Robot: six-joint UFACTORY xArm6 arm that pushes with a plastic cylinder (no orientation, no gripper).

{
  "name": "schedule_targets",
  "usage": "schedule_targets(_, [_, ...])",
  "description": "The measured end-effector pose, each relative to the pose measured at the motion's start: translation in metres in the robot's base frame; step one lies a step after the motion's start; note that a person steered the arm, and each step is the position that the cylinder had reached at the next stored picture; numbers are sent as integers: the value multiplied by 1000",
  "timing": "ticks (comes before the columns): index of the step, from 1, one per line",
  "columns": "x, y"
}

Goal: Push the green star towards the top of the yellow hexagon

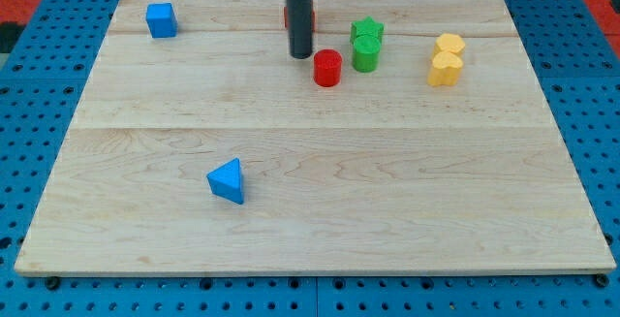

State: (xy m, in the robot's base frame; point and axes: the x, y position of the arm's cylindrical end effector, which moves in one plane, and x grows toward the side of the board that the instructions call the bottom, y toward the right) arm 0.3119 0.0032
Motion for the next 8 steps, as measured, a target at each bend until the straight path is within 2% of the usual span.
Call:
schedule_targets(1, [-28, 53])
schedule_targets(3, [-30, 130])
schedule_targets(4, [-16, 130])
schedule_targets(6, [-11, 169])
schedule_targets(8, [-49, 166])
